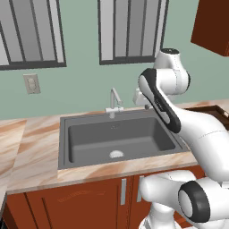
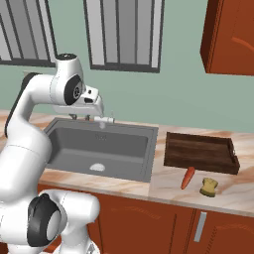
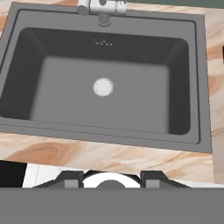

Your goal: Pick up all produce items and place them in the sink. Turn on the sink faucet to wash them. Then turn the sink off and put them in the tray.

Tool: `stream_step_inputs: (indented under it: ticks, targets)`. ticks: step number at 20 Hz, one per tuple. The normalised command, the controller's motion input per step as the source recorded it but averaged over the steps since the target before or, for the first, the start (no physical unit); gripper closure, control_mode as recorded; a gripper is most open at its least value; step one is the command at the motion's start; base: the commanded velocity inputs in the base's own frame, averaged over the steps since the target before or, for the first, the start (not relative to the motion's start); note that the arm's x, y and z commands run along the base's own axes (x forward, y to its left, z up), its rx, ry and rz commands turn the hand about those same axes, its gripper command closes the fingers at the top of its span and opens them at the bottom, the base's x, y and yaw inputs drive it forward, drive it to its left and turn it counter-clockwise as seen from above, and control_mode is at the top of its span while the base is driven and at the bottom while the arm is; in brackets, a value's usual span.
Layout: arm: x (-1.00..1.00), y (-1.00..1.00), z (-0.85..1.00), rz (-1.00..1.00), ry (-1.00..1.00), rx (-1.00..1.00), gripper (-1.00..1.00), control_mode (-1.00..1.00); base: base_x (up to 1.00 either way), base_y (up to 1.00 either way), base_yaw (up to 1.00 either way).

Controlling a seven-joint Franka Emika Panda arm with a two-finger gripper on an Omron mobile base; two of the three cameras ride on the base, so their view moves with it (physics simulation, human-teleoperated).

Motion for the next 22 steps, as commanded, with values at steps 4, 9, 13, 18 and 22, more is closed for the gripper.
stream_step_inputs:
  ticks: [4,9,13,18,22]
  targets:
    - [0.0,-0.11,0.0,0.0,0.01,0.0,-1.0,-1.0,0.0,0.0,0.0]
    - [0.01,-0.1,0.0,0.0,0.01,0.0,-1.0,-1.0,0.0,0.0,0.0]
    - [0.09,-0.02,0.0,0.0,0.02,0.0,-1.0,-1.0,0.0,0.0,0.0]
    - [0.22,0.0,0.0,0.0,0.02,0.0,-1.0,-1.0,0.0,0.0,0.0]
    - [0.03,0.0,0.0,0.0,0.01,0.0,-1.0,-1.0,0.0,0.0,0.0]
